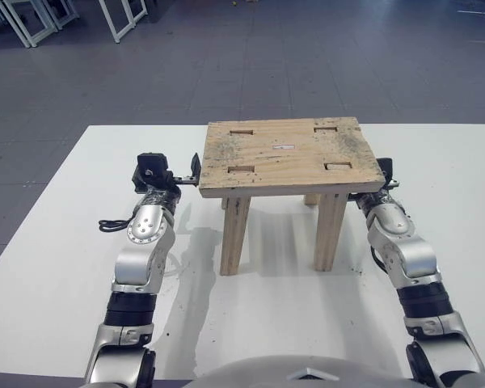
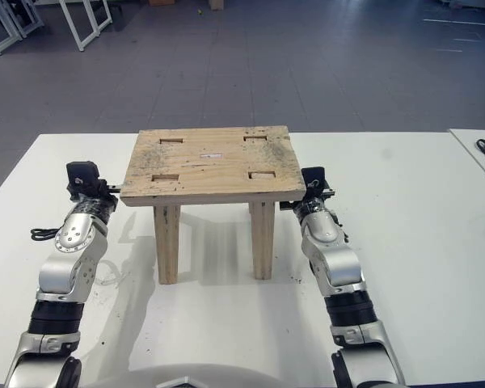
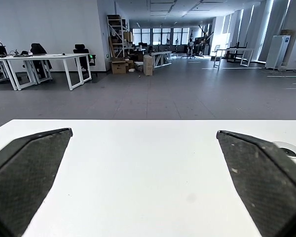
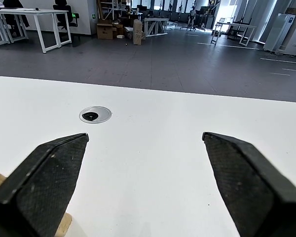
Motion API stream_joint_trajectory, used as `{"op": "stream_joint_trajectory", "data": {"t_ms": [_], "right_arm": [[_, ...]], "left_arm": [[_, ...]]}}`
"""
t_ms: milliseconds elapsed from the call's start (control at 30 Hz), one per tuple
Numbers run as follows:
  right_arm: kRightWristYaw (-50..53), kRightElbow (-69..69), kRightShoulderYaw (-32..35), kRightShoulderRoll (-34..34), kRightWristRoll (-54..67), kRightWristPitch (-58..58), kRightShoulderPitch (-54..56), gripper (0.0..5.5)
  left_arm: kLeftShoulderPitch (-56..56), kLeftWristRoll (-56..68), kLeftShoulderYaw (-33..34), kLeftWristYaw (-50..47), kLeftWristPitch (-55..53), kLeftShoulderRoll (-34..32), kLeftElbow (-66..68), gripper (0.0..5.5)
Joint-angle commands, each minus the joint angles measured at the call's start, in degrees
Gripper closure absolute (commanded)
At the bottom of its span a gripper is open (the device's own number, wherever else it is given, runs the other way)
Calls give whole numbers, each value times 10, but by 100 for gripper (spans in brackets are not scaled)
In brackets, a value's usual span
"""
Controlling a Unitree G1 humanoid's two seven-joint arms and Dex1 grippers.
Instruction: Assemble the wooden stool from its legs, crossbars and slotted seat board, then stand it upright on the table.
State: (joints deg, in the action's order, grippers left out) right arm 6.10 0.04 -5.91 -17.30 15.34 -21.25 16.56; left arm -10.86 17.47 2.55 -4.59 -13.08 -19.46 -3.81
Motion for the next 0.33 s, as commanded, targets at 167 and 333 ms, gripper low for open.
{"op": "stream_joint_trajectory", "data": {"t_ms": [167, 333], "right_arm": [[-23, -5, 28, 21, -35, -8, -7, 124], [-38, 23, 39, 32, -55, 3, 15, 124]], "left_arm": [[-16, -30, 7, 22, -12, 31, 6, 0], [-37, -40, 12, 38, -3, 45, 33, 0]]}}
